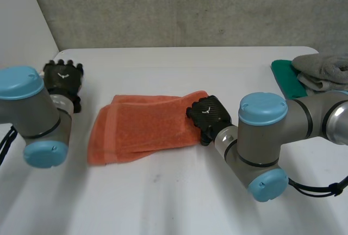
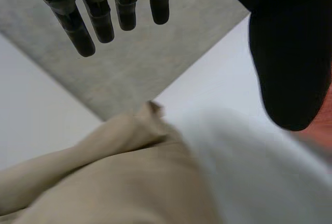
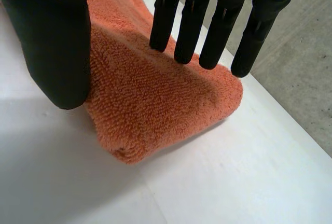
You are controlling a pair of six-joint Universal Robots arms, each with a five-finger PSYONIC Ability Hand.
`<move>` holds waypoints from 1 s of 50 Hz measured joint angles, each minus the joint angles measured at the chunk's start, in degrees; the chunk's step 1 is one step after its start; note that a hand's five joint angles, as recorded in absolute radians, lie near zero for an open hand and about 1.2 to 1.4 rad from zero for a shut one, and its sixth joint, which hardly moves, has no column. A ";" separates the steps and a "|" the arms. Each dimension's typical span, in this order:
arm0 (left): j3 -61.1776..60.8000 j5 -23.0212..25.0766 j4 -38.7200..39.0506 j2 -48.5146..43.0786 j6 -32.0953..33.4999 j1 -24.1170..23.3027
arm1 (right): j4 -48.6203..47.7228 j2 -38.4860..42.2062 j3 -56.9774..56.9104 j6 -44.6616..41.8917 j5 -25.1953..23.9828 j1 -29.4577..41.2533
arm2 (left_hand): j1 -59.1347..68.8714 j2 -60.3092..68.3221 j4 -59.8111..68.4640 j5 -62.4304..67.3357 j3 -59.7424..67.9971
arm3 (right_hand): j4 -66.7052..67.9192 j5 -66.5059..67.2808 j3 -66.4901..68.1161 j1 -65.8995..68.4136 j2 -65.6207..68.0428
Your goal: Fold the laundry.
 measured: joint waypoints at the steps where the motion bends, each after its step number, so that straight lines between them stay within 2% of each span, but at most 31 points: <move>1: -0.99 0.85 -0.45 0.75 -0.61 -0.17 | -0.06 0.11 0.03 -0.04 -0.02 -0.08 | 0.00 0.00 0.00 0.00 0.00 | 0.71 0.60 0.61 0.85 0.66; 7: -8.97 4.94 -1.01 6.50 -5.15 -1.62 | -1.09 0.86 0.38 -0.09 -0.01 -0.90 | 0.00 0.00 0.00 0.00 0.00 | 4.44 4.06 4.30 4.23 4.42; 11: -13.58 6.12 0.03 9.28 -6.83 -2.63 | -2.36 1.18 0.64 -0.13 0.00 -1.37 | 0.00 0.00 0.00 0.00 0.00 | 21.02 20.21 21.57 19.30 22.26; 12: -15.12 6.56 0.50 10.09 -7.18 -3.02 | -3.18 1.28 0.79 -0.20 0.03 -1.59 | 0.00 0.00 0.00 0.00 0.00 | 29.68 28.54 29.71 25.49 30.24; 13: -15.93 6.80 0.75 10.48 -7.31 -3.22 | -3.59 1.31 0.85 -0.26 0.06 -1.70 | 0.00 0.00 0.00 0.00 0.00 | 31.51 29.87 31.09 25.66 31.24; 20: -20.70 7.91 3.17 12.91 -7.58 -4.14 | -5.26 0.06 3.00 -2.80 0.41 -2.90 | 0.00 0.00 0.00 0.00 0.00 | 33.61 30.63 32.72 25.66 31.44; 28: -22.40 7.68 4.38 15.65 -7.79 -3.43 | -3.09 -8.52 11.82 -7.49 0.17 -7.88 | 0.00 0.00 0.00 0.00 0.00 | 33.66 30.63 32.72 25.66 31.44; 36: -23.16 7.55 4.13 17.53 -7.91 -3.31 | 1.21 -16.32 17.75 -18.13 1.17 -13.57 | 0.00 0.00 0.00 0.00 0.00 | 33.66 30.63 32.72 25.66 31.44; 41: -23.58 7.60 4.02 18.69 -8.04 -3.57 | 0.34 -19.21 17.40 -23.61 1.19 -11.56 | 0.00 0.00 0.00 0.00 0.00 | 33.70 30.63 32.89 25.66 31.44; 44: -23.54 7.56 4.01 19.33 -8.16 -3.89 | -3.31 -20.15 16.70 -25.05 -1.14 -7.17 | 0.00 0.00 0.00 0.00 0.00 | 33.73 30.64 33.03 25.66 31.44; 46: -23.40 7.48 4.00 19.70 -8.21 -4.10 | -6.93 -19.98 16.53 -25.38 -4.35 -3.46 | 0.00 0.00 0.00 0.00 0.00 | 33.74 31.14 33.03 25.66 31.44; 50: -23.11 7.10 3.97 20.56 -8.30 -4.38 | -15.40 -17.16 16.85 -25.85 -13.53 4.72 | 0.00 0.00 0.00 0.00 0.00 | 33.75 31.57 33.03 25.66 31.44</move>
